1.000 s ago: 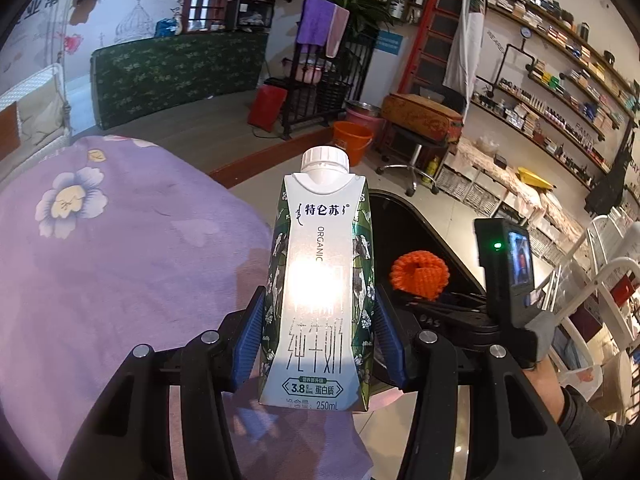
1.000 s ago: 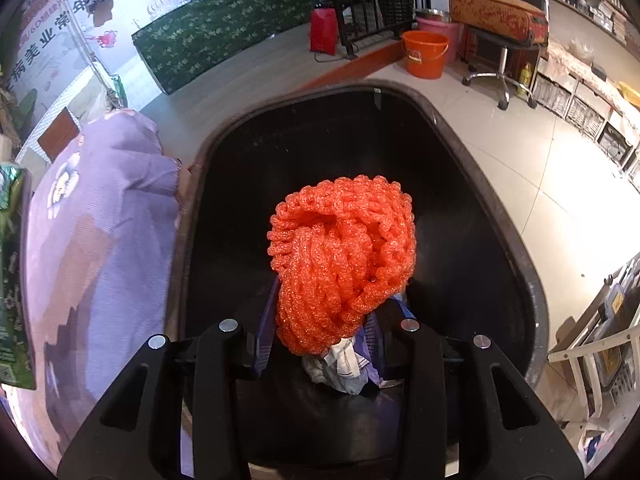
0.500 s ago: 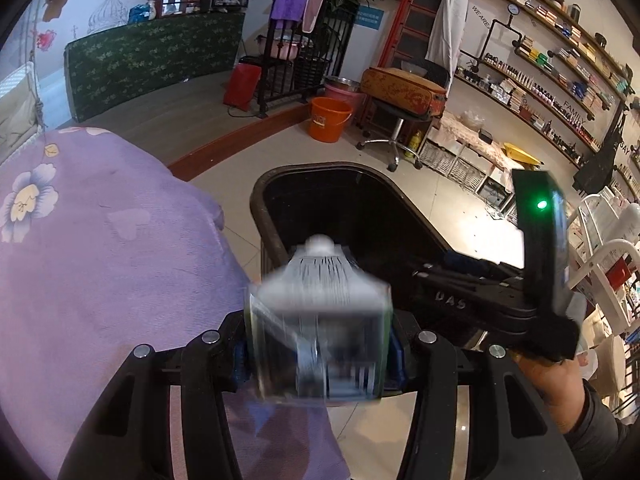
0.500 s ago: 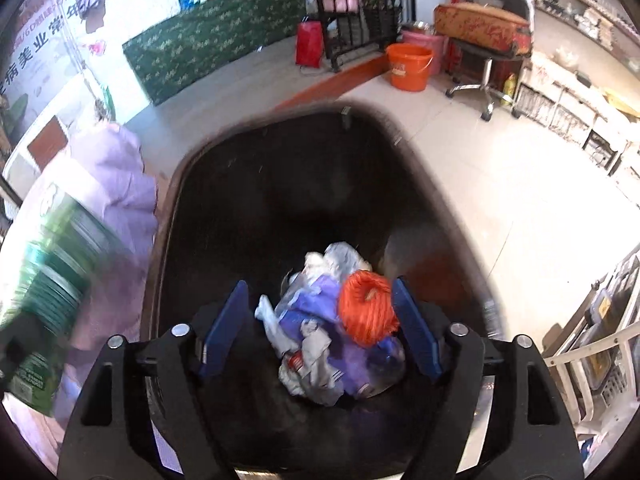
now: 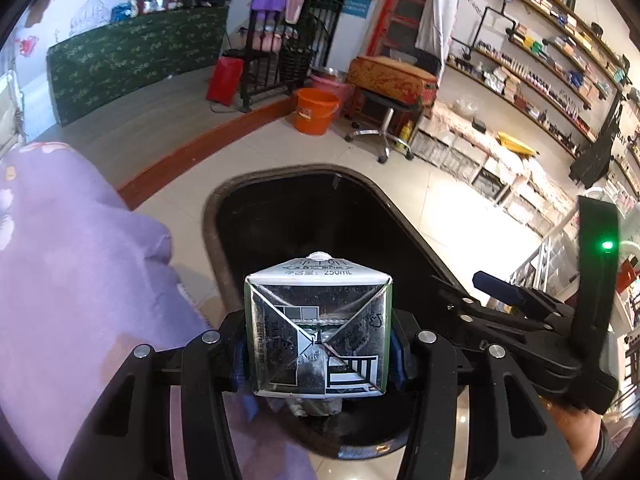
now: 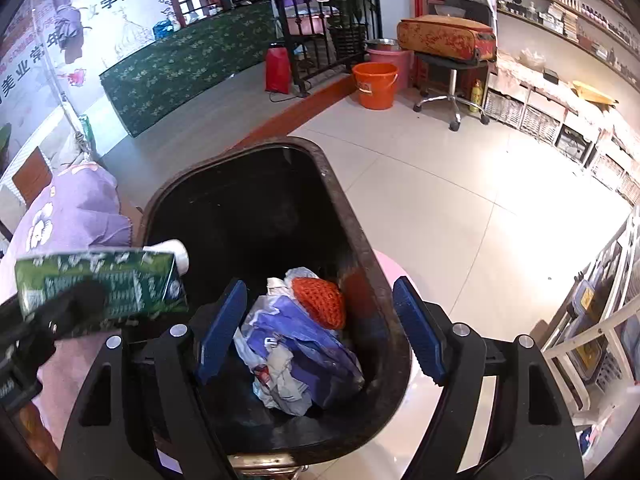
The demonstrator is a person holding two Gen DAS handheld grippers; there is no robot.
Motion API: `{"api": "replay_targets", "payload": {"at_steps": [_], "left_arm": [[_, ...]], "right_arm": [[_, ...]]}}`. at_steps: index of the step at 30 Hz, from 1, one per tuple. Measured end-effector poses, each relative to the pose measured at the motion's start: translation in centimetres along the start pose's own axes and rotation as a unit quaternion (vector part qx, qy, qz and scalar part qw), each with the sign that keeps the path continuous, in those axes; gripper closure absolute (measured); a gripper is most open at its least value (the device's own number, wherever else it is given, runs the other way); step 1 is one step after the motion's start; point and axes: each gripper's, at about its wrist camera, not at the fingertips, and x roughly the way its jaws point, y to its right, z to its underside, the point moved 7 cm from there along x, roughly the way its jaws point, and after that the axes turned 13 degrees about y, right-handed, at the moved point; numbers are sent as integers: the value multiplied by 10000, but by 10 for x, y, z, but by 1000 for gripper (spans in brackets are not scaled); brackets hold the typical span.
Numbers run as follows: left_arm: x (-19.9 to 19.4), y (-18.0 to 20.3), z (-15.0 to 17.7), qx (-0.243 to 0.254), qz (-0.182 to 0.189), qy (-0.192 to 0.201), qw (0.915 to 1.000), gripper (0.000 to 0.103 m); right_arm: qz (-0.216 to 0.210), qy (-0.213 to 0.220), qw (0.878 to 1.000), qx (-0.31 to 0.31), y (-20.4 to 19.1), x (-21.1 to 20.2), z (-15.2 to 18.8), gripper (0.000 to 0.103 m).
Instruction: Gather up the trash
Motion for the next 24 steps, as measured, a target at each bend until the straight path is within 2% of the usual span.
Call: {"api": "replay_targets", "payload": {"at_steps": [7, 9, 11, 13, 19, 24], "left_arm": [[16, 11, 17, 141, 129, -460, 9988, 52], [15, 11, 21, 205, 114, -494, 9985, 40], [11, 10, 20, 211, 95, -412, 9989, 26], [7, 9, 19, 203, 93, -316, 9992, 20], [-13, 3, 10, 178, -71, 14, 9998, 9], [-52, -17, 4, 115, -476, 508, 9975, 6]], "right_arm": [[99, 143, 9998, 87, 6, -7, -5, 28], [172, 218, 9996, 95, 10, -11, -7, 26], [262, 317, 9991, 137, 14, -13, -10, 22], [321, 382, 9986, 177, 18, -16, -13, 20], [444, 544, 9974, 129, 20, -26, -21, 19], [307, 760, 9965, 139, 5, -38, -28, 8]]}}
